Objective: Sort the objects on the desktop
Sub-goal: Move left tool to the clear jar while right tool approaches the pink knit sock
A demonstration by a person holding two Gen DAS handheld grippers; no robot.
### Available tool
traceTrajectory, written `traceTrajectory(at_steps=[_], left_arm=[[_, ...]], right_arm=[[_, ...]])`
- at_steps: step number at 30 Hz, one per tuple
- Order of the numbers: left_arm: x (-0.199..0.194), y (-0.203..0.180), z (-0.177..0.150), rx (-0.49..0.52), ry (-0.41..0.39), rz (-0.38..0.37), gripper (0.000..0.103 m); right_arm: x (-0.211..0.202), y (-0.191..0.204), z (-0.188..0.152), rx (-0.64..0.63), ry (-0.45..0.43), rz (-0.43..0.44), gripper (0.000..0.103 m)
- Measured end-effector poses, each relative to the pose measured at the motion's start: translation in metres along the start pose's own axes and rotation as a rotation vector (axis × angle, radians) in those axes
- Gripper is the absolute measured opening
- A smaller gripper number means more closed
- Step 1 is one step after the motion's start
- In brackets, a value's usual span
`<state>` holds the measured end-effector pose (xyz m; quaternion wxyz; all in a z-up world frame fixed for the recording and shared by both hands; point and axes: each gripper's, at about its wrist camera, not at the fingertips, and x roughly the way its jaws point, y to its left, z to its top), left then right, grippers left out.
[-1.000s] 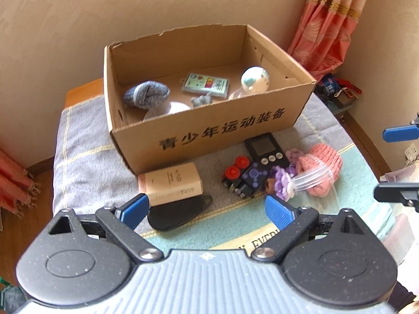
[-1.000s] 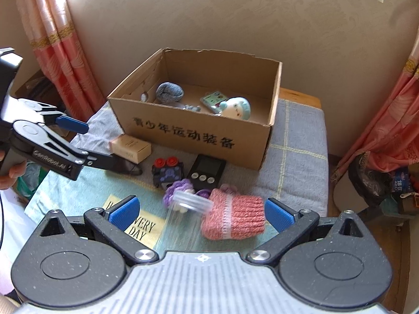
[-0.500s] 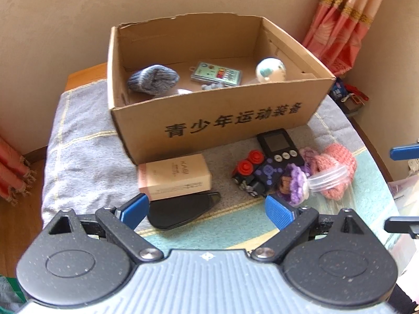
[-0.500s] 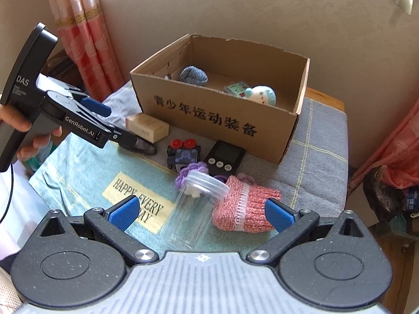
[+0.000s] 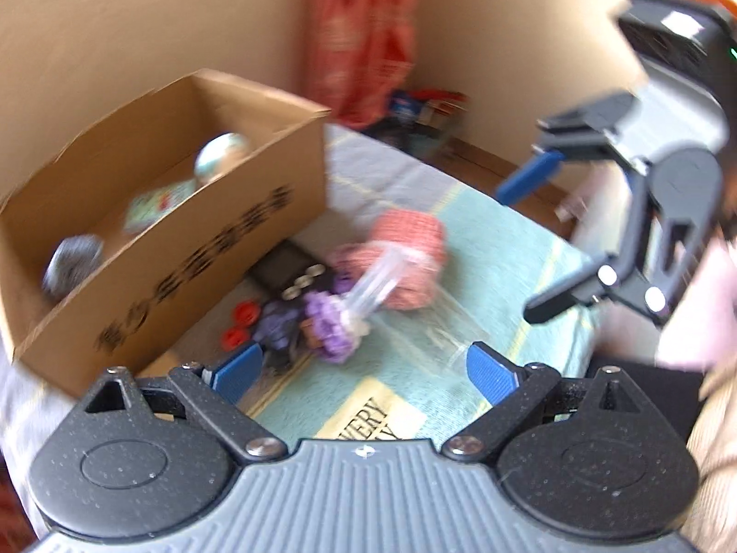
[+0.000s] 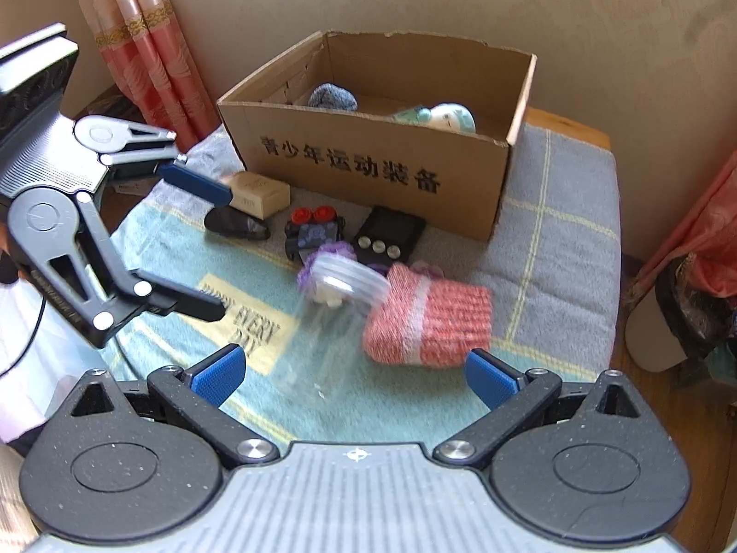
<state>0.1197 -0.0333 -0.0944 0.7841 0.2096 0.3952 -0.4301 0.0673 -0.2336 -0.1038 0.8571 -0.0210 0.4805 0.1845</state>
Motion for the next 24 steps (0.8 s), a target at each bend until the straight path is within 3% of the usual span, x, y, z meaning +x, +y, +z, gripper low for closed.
traceTrajectory(at_steps=[6,18,24], left_arm=[[0.010,-0.021,0.014,0.221,0.019,-0.096,0.096],[0.036,-0.062,0.022,0.632,0.129,-0.074,0.096],[0.048,-0.063,0.028,0.630,0.137,-0.082,0.096]], right_arm=[[0.006,-0.011,-0.013,0.016,0.045,-0.004,0.103],[0.016,-0.029,-0.011,0.069,0.053,0.018,0.103],[0.020,-0.035,-0.010,0.062,0.065,0.028,0.103]])
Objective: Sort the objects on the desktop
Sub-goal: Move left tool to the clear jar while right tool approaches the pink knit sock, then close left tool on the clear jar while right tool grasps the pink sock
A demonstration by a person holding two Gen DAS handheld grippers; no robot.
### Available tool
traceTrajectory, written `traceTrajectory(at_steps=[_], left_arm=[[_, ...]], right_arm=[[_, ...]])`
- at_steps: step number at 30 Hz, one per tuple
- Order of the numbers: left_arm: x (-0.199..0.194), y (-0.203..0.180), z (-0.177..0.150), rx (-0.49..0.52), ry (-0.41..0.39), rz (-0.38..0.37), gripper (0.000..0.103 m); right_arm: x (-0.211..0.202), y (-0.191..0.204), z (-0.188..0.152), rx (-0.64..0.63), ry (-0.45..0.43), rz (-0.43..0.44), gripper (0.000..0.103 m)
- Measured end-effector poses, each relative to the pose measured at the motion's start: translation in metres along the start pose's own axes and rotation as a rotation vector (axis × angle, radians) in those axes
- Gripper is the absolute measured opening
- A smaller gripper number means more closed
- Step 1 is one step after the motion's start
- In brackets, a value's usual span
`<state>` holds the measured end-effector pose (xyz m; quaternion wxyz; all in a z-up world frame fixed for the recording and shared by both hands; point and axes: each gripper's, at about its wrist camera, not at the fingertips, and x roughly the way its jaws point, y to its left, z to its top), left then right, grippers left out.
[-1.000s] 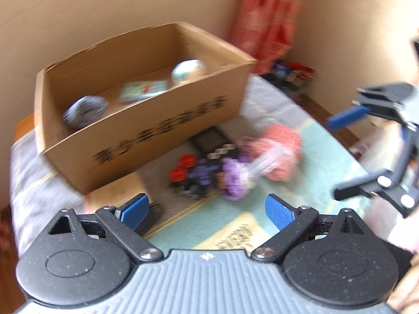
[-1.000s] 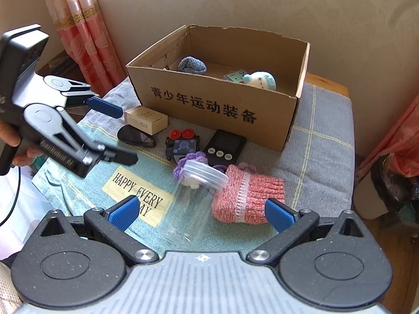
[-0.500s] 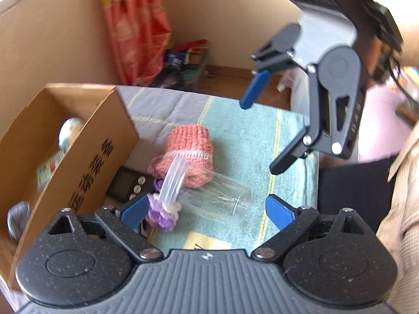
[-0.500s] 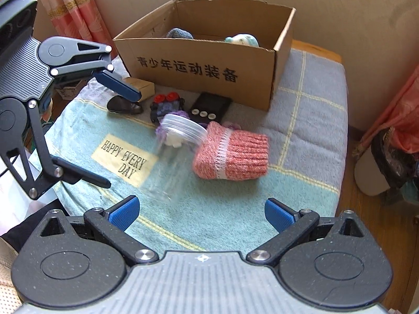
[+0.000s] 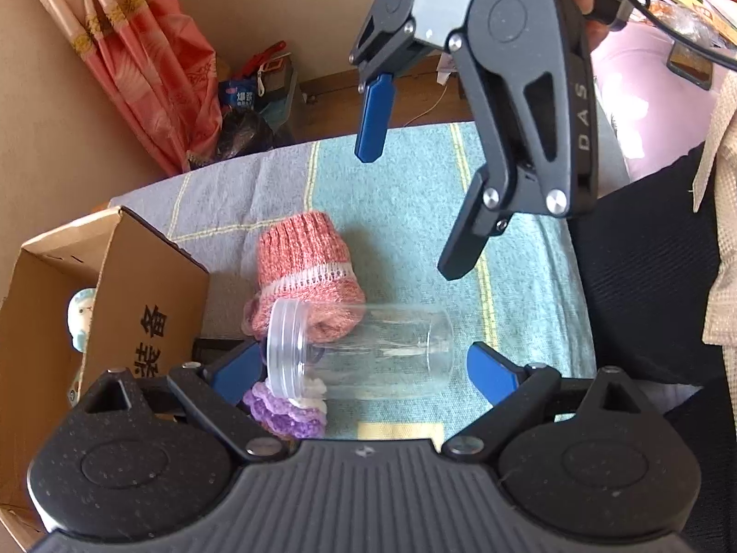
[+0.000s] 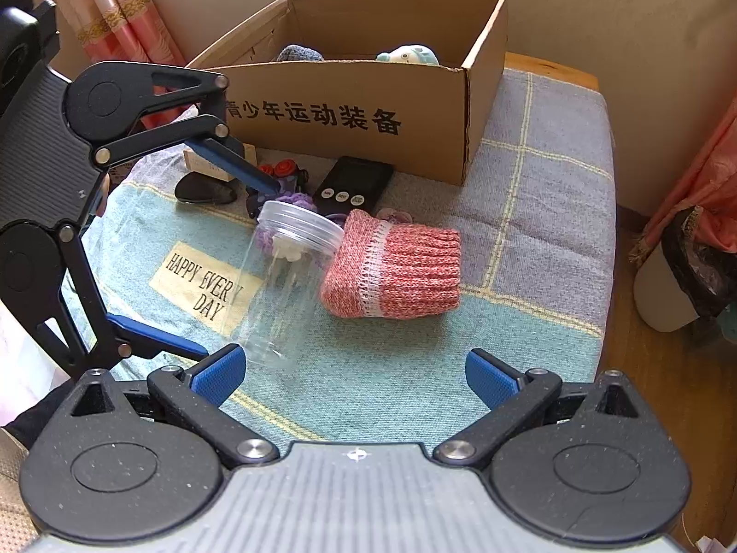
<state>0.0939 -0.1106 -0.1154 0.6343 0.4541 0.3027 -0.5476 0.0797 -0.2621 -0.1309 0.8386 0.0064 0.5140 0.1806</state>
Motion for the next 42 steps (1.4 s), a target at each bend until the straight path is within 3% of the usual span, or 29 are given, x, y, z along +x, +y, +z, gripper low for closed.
traceTrajectory(at_steps=[10,19,33,42], left_arm=[[0.013,0.004,-0.003,-0.001,-0.018,0.005,0.095],[0.011,0.016,-0.005,-0.082,-0.038,-0.024,0.091],[-0.017,0.038,-0.035,-0.248,-0.041,-0.001,0.091],[-0.018,0.038,-0.037,-0.275,-0.044,0.012,0.091]], right_arm=[[0.008,-0.007,0.002,0.027,-0.002,0.000,0.103],[0.014,-0.014,0.009,0.046,-0.016,-0.019,0.103],[0.039,-0.012,0.035,0.059,-0.056,-0.068,0.103],[0.064,-0.002,0.054,0.047,-0.023,-0.116,0.101]])
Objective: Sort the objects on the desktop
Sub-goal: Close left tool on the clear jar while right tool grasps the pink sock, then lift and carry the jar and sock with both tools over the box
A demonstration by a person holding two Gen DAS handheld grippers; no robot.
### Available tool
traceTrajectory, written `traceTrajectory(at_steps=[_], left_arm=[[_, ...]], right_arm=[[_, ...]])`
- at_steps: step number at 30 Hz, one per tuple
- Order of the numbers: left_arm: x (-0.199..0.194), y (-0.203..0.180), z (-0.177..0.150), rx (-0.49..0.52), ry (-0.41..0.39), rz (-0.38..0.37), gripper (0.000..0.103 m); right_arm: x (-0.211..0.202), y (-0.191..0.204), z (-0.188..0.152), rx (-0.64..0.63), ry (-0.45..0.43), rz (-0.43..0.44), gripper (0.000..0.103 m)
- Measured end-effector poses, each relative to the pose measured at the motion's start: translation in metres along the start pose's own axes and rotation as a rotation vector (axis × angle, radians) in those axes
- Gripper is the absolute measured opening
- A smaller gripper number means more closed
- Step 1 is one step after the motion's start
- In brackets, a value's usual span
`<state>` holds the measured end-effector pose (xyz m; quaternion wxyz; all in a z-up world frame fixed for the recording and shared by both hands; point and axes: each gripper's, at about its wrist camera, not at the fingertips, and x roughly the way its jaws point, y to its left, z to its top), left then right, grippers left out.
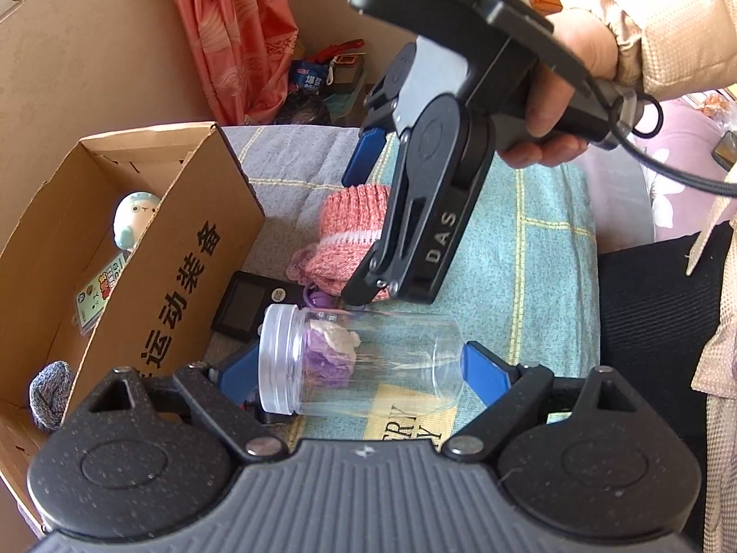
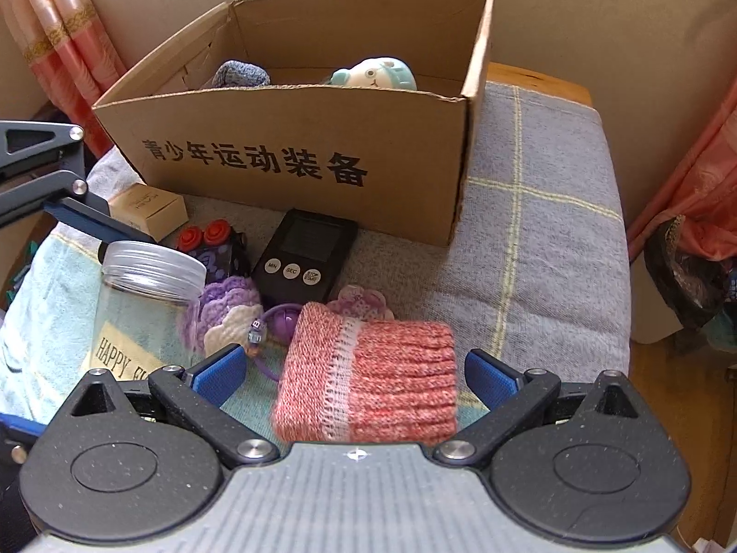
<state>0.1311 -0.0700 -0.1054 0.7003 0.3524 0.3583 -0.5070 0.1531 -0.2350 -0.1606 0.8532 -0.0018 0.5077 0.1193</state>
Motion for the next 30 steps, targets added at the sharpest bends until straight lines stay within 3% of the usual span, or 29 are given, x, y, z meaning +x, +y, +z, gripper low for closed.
traceTrajectory(at_steps=[4,8,18,30], left_arm=[[-0.002,0.002,-0.002,-0.021,-0.008,0.001,0.091],[-0.004,0.005,-0.002,-0.049,-0.013,0.003,0.091],[-0.019,0.007,-0.003,-0.127,-0.027,0.031,0.091],[-0.048,-0.002,-0.002,-0.167,-0.051,0.076,0.091]], right_arm=[[0.004,-0.001,0.000,0.001,0.016,-0.013,0.096],[0.009,-0.004,-0.004,0.013,0.054,0.008,0.083],[-0.011,-0.001,-0.002,-0.010,0.036,0.011,0.059],[-0.055,0.014,0.003,-0.069,-0.026,-0.014,0.057]])
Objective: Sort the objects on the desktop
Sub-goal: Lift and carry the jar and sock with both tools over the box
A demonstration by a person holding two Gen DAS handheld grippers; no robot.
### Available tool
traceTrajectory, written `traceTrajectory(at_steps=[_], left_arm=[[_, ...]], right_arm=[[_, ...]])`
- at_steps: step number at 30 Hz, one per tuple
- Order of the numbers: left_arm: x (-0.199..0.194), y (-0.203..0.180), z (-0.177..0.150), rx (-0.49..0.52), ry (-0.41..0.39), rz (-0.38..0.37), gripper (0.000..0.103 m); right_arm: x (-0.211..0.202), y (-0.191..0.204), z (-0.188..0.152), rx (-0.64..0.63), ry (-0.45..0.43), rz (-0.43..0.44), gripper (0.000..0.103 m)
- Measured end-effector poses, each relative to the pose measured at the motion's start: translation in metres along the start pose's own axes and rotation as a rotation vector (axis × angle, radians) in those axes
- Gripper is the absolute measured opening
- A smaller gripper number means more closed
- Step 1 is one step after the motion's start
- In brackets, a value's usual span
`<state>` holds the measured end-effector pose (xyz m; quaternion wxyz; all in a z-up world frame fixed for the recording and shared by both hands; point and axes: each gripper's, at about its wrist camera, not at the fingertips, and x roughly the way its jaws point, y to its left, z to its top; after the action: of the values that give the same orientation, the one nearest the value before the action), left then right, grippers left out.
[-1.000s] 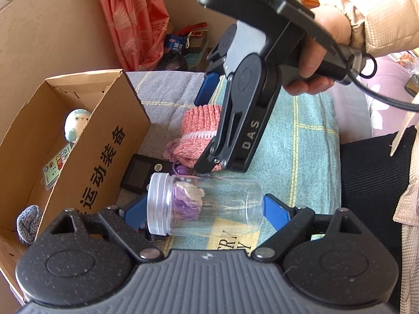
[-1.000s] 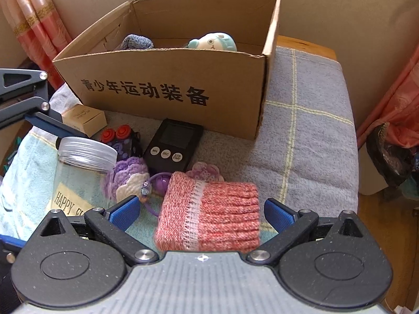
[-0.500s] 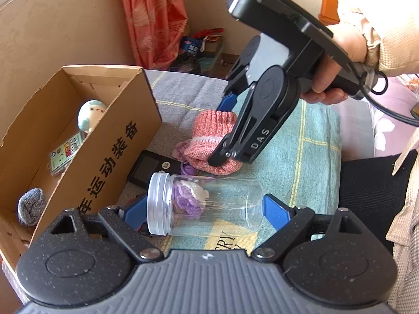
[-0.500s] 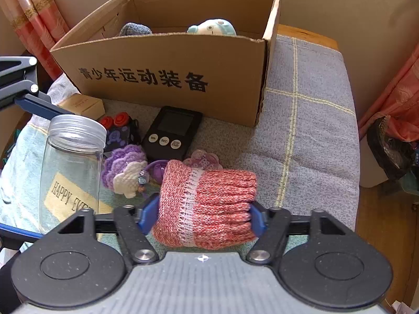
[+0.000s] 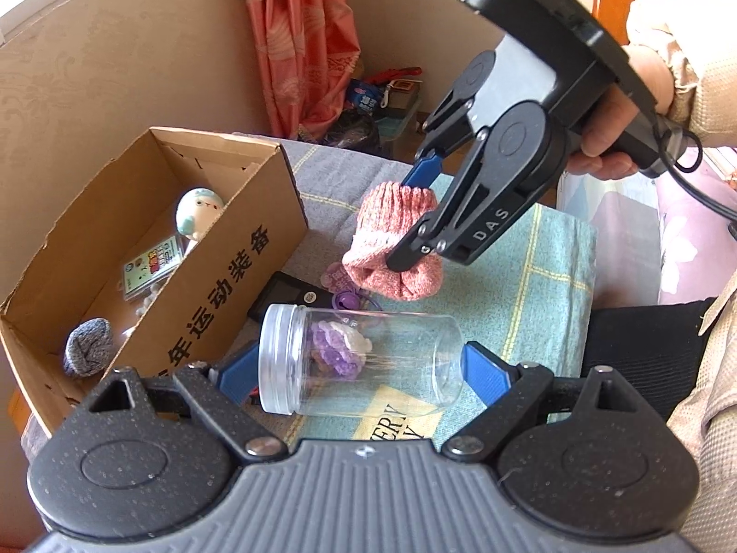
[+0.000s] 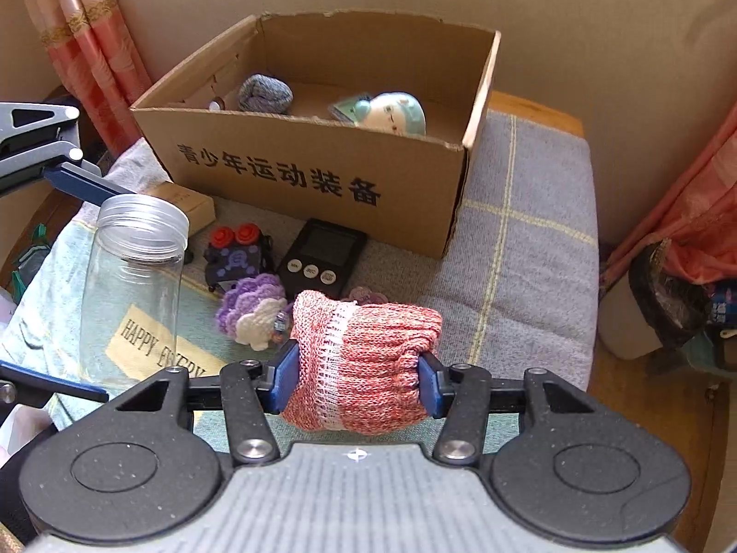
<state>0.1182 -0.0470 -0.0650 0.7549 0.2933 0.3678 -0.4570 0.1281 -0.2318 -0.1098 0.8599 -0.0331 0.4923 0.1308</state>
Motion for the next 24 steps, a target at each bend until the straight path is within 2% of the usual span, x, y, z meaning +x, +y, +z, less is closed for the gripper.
traceTrajectory(at_steps=[10,18,24], left_arm=[[-0.017,0.003,0.004,-0.017,-0.038,0.039,0.091],[-0.026,0.027,0.017,-0.067,-0.087,0.083,0.091],[-0.028,0.044,0.024,-0.088,-0.105,0.145,0.091]], right_arm=[[-0.031,0.013,0.015,-0.068,-0.061,-0.021,0.057],[-0.039,0.012,0.039,-0.083,-0.097,-0.027,0.057],[-0.039,0.005,0.058,-0.070,-0.122,-0.024,0.057]])
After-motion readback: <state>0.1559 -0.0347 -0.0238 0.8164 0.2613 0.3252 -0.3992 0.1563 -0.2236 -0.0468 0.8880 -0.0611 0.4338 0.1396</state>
